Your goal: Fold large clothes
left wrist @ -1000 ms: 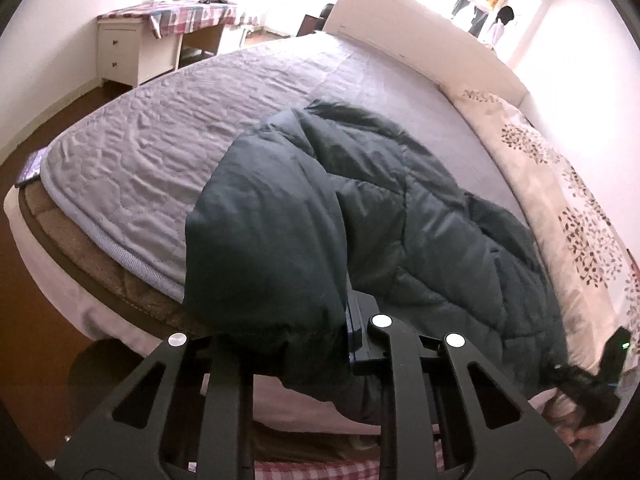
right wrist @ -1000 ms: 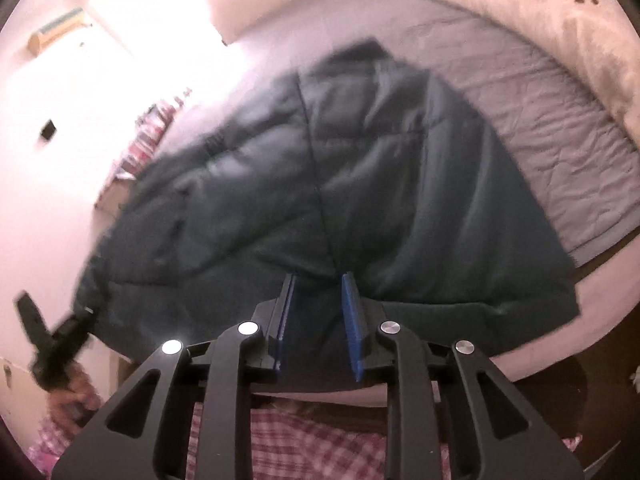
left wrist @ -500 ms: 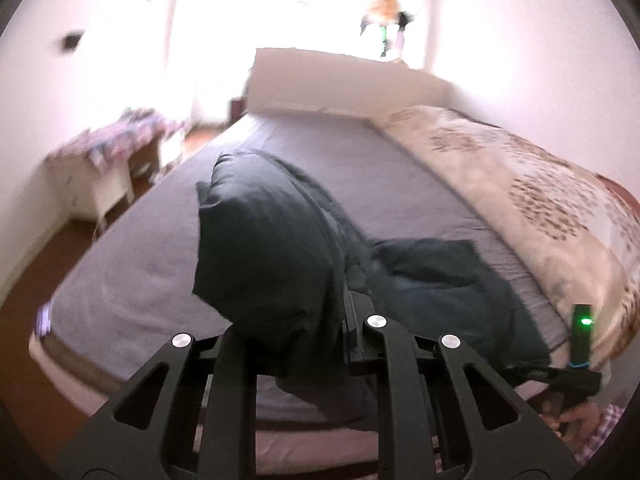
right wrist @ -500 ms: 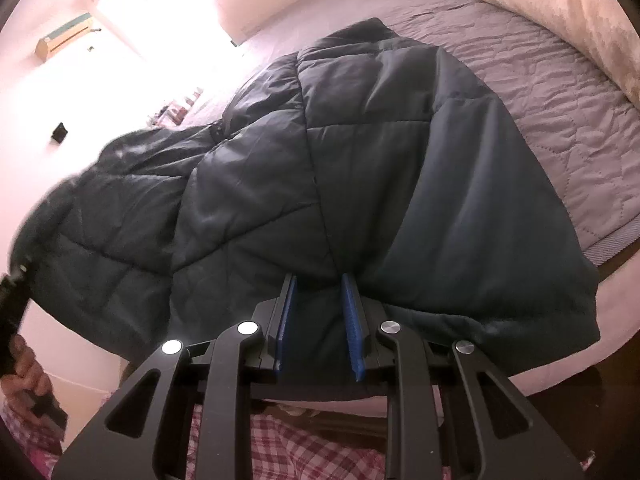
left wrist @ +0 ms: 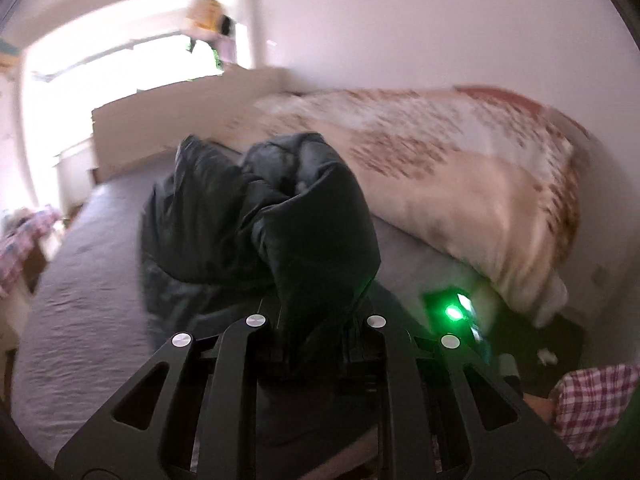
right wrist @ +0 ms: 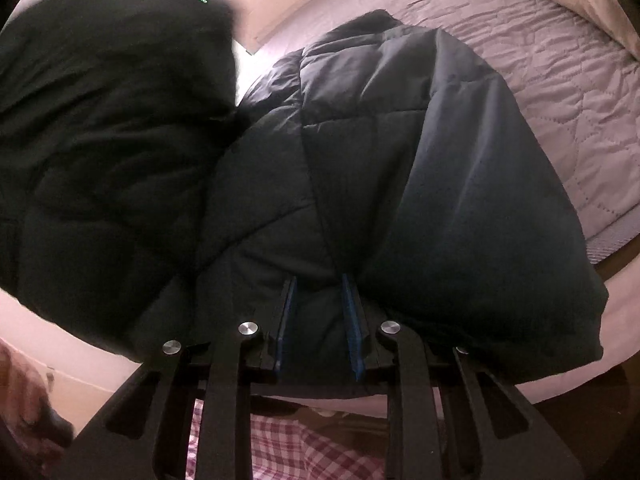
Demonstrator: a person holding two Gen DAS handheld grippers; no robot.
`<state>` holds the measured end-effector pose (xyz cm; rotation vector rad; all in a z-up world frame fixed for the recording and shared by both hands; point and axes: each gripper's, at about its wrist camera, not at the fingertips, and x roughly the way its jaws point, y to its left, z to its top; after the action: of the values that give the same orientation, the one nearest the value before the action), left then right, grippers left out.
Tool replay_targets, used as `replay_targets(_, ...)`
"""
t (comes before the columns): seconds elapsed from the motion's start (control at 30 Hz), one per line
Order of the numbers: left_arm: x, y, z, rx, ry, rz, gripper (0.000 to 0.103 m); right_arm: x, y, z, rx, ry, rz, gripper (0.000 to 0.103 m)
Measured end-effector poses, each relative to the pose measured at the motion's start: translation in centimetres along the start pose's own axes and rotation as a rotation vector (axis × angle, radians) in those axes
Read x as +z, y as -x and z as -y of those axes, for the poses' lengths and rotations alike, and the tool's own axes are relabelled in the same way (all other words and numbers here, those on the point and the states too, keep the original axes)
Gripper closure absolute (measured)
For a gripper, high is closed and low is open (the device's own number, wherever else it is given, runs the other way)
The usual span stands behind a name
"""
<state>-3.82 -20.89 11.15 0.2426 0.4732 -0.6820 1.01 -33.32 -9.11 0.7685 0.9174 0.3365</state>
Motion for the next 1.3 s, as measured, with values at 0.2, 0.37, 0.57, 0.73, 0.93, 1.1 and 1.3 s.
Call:
replay_targets(0.2, -3.0, -3.9, 4.0, -0.068, -0.088, -0.102, 0.087, -0.2, 3.2, 2.3, 0.114, -0.088, 0.015, 0.078)
replay_targets(0.37, -4.3, -6.4, 5.3, -0.095, -0.101, -0.152, 0.084, -1.3, 9.3, 5.6, 0.039, -0.126, 0.133, 0.078)
replay_targets(0.57, -6.4, -9.5, 7.7, -0.114, -0.175, -0.206, 0.082, -2.5, 9.7, 10.6, 0.006, -0.279, 0.134, 0.078)
replay_targets(0.73, -7.1, -10.6, 7.9, -0.125, -0.167, -0.226, 0.08, -2.5, 9.6, 10.6, -0.026, -0.282, 0.13, 0.078)
replay_targets(0.93, -7.3, -11.0, 8.1, -0.135, -0.155, -0.244, 0.079, -2.4, 12.0, 9.7, -0.07, -0.278, 0.175, 0.078)
replay_targets(1.1, -6.3, -10.6, 7.3, -0.2, -0.086, -0.281, 0.062, -1.5, 15.6, 7.9, -0.066, -0.229, 0.252, 0.078)
replay_targets(1.3, -5.4, -9.4, 6.8, -0.395, 0.041, -0.329, 0.026, 0.4, 17.8, 3.1, -0.055, -0.084, 0.284, 0.078)
